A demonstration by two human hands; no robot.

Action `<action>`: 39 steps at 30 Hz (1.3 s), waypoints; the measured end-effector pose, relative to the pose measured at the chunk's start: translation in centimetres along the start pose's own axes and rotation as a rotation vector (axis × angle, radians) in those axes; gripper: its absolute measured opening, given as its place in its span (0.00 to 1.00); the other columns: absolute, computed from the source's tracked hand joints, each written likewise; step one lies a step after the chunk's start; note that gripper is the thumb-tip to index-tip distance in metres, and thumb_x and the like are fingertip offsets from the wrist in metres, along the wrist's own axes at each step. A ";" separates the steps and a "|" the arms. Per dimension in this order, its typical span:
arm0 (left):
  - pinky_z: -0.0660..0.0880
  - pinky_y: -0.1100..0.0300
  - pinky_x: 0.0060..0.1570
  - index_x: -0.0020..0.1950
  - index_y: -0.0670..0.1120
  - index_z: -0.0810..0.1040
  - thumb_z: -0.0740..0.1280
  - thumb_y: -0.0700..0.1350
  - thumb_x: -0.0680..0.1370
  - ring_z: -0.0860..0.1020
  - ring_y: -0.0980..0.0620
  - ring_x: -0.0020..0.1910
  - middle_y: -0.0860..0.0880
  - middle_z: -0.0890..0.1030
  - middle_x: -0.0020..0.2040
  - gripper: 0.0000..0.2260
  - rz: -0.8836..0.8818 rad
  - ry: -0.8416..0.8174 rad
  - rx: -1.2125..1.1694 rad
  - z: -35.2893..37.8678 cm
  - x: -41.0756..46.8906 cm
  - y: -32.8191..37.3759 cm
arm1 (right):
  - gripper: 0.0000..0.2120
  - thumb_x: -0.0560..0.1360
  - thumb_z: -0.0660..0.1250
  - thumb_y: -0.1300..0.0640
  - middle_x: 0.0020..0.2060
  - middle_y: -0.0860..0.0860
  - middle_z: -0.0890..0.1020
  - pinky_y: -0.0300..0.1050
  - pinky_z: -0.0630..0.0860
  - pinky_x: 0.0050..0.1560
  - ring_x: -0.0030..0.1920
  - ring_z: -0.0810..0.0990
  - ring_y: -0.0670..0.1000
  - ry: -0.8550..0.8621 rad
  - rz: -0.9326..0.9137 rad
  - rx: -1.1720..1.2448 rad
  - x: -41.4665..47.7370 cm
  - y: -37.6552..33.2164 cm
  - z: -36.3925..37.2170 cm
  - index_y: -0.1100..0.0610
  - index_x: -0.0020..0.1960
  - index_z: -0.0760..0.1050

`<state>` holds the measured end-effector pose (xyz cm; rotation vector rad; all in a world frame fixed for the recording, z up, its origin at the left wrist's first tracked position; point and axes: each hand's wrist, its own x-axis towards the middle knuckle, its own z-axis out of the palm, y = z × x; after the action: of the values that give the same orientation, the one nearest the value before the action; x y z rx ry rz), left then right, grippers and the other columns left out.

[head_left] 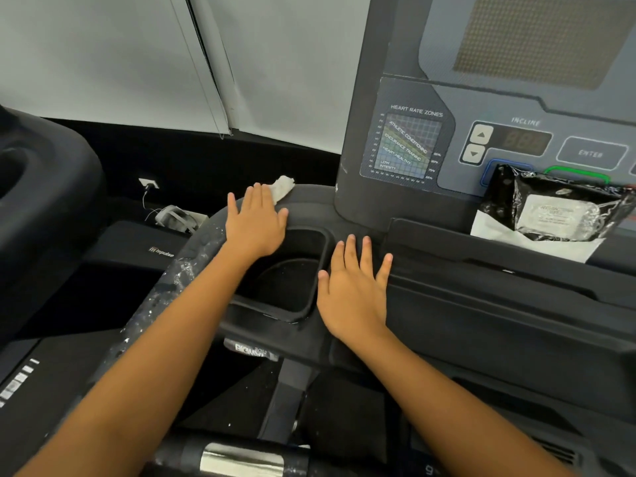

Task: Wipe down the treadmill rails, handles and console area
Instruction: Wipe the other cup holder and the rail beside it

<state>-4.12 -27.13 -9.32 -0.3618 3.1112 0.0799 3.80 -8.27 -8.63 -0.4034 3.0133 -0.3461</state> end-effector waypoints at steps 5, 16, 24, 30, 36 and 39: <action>0.52 0.42 0.72 0.75 0.39 0.57 0.52 0.53 0.82 0.58 0.41 0.74 0.38 0.60 0.74 0.26 0.118 0.062 -0.004 0.0 0.8 3.3 | 0.29 0.82 0.47 0.47 0.79 0.54 0.48 0.62 0.33 0.72 0.78 0.39 0.56 0.012 0.000 -0.001 0.0 -0.1 0.0 0.59 0.79 0.47; 0.47 0.39 0.73 0.78 0.45 0.50 0.49 0.52 0.82 0.50 0.49 0.78 0.46 0.52 0.79 0.25 0.158 0.010 -0.124 -0.1 -0.2 1.3 | 0.29 0.82 0.47 0.46 0.79 0.54 0.49 0.62 0.34 0.73 0.78 0.39 0.56 0.016 -0.009 -0.011 0.0 0.1 0.1 0.59 0.79 0.48; 0.43 0.41 0.74 0.78 0.41 0.45 0.47 0.51 0.83 0.45 0.46 0.78 0.42 0.47 0.79 0.27 -0.054 -0.061 -0.075 -0.3 -3.8 -1.4 | 0.29 0.82 0.46 0.47 0.79 0.55 0.49 0.64 0.36 0.74 0.78 0.40 0.57 0.007 -0.001 -0.037 -0.1 0.0 0.3 0.59 0.79 0.47; 0.45 0.44 0.74 0.78 0.38 0.45 0.47 0.55 0.83 0.45 0.45 0.78 0.40 0.48 0.79 0.30 0.174 -0.061 -0.087 -0.4 -2.1 5.2 | 0.29 0.82 0.46 0.47 0.79 0.54 0.51 0.64 0.36 0.73 0.78 0.41 0.57 0.019 -0.001 -0.051 0.0 0.0 0.6 0.59 0.79 0.49; 0.38 0.42 0.73 0.79 0.42 0.43 0.44 0.58 0.82 0.43 0.50 0.78 0.45 0.45 0.79 0.30 -0.031 -0.088 0.040 -0.7 -4.3 0.6 | 0.29 0.82 0.46 0.47 0.79 0.54 0.50 0.63 0.36 0.73 0.78 0.41 0.56 0.001 -0.009 -0.049 0.0 0.2 0.4 0.59 0.79 0.49; 0.40 0.42 0.74 0.78 0.39 0.46 0.44 0.56 0.83 0.47 0.48 0.78 0.41 0.49 0.79 0.29 -0.207 -0.117 0.051 -1.4 -7.3 -3.5 | 0.29 0.82 0.47 0.47 0.79 0.55 0.50 0.63 0.36 0.73 0.78 0.40 0.57 -0.007 -0.011 -0.051 -0.1 0.2 0.3 0.60 0.79 0.49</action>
<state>3.83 -28.93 -7.97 -0.6495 2.9355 0.0187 3.83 -8.13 -8.93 -0.4251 3.0198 -0.2680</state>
